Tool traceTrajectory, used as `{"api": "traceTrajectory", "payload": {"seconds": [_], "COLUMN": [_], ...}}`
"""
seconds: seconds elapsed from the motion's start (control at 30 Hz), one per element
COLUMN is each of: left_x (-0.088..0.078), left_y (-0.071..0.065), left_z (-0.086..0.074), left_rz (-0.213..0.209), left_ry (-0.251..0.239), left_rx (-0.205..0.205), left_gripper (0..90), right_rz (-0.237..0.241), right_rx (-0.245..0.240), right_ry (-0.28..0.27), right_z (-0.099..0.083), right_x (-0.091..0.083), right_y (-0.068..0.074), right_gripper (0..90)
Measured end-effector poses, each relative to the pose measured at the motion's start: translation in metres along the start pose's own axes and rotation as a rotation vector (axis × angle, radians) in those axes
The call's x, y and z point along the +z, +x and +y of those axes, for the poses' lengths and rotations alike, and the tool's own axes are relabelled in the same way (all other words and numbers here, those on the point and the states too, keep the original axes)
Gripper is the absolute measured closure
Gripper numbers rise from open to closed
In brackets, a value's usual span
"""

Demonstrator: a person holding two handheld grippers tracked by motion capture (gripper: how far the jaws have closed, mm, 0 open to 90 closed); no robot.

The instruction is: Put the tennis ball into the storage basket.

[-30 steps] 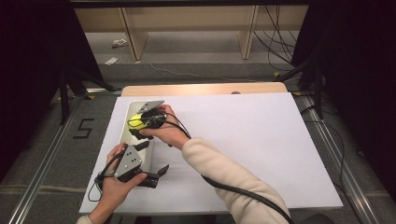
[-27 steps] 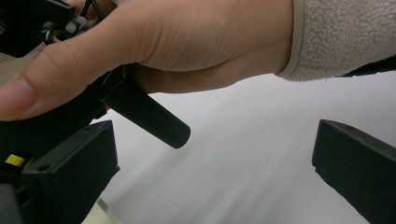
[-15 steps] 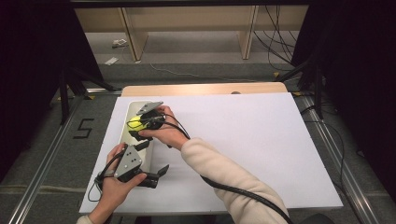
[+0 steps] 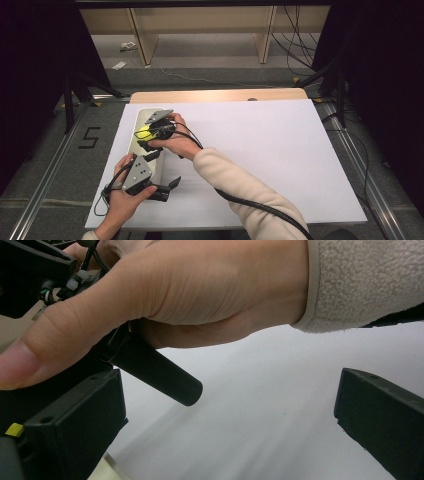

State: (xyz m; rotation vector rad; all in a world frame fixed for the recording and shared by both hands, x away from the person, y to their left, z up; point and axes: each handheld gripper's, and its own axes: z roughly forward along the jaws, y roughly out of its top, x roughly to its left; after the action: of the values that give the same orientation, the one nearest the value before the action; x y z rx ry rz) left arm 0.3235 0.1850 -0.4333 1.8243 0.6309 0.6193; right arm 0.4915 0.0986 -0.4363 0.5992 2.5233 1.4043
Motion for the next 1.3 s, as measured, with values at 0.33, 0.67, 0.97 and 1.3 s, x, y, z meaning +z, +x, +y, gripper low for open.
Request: {"api": "traceTrajectory", "payload": {"seconds": [0.33,0.67,0.97,1.3], "left_x": [0.000,0.000,0.000,0.000], "left_y": [0.000,0.000,0.000,0.000], "left_z": [0.000,0.000,0.000,0.000], "left_rz": [-0.001,0.000,-0.001,-0.002], "left_ry": [0.001,0.000,0.001,-0.001], "left_rx": [0.001,0.000,0.000,0.000], "left_gripper": [0.0,0.0,0.0,0.0], "right_rz": [-0.017,-0.031,-0.037,-0.046], "right_rx": [0.001,0.002,0.002,0.005], "right_ry": [-0.021,-0.030,-0.040,-0.046], "right_z": [0.005,0.005,0.005,0.002], "right_x": [-0.007,-0.013,-0.021,-0.031], "right_y": [-0.003,-0.006,-0.009,-0.013], "right_gripper": [16.5,16.0,16.1,16.2]}}
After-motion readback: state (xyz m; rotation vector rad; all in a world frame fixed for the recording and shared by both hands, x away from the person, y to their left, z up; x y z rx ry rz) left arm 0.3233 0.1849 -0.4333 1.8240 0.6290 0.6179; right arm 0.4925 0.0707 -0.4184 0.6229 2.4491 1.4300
